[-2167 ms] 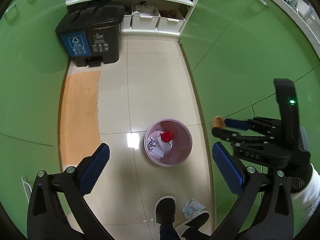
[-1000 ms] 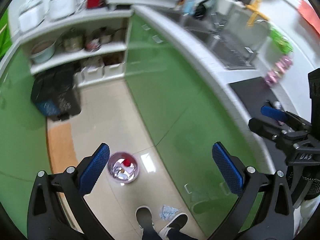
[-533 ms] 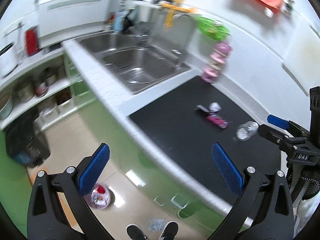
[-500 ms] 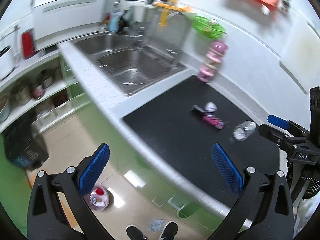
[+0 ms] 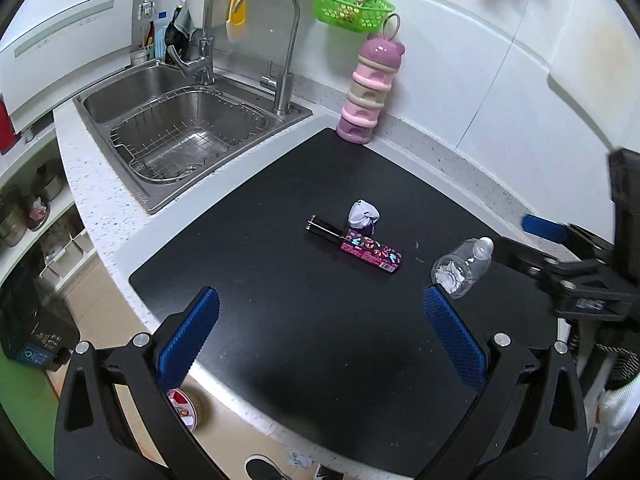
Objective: Collect trash
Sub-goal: 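Grasp the white crumpled tissue with the right tool and lift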
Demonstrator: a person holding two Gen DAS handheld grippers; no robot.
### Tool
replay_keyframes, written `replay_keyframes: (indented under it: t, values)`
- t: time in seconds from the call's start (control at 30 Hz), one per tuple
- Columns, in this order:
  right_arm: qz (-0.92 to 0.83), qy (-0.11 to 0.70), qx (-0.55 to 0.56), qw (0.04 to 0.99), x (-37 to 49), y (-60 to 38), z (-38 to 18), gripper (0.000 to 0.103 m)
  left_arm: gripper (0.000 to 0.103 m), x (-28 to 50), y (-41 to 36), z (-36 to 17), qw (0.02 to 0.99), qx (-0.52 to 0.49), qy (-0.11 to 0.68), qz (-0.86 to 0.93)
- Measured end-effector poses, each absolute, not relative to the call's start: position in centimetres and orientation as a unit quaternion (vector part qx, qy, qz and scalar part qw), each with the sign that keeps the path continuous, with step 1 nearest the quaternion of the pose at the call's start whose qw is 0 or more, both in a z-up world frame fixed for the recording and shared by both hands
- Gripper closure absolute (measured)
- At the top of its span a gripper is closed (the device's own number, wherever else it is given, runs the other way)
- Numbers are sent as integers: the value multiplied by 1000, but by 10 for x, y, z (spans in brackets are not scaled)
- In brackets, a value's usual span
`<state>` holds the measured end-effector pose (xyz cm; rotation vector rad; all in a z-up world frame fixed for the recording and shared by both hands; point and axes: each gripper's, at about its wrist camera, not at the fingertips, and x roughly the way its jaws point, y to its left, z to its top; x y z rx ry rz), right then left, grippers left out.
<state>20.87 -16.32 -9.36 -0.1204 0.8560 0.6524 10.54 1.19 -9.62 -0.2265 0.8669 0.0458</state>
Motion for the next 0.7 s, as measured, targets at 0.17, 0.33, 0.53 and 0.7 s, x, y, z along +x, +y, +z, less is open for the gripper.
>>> replay_keyframes:
  t: [0.17, 0.33, 0.53, 0.7]
  values:
    - [326, 426, -78, 841, 250, -128, -120, 6, 3, 116, 11, -109, 895, -113, 431, 35]
    - [334, 452, -87, 822, 283, -94, -151, 6, 3, 118, 19, -123, 888, -118, 442, 45]
    - [334, 478, -88, 807, 306, -64, -173, 9, 3, 118, 30, -136, 881, -133, 452, 53]
    - [330, 496, -98, 797, 312, -54, -182, 40, 3, 122, 38, -143, 877, -142, 456, 52]
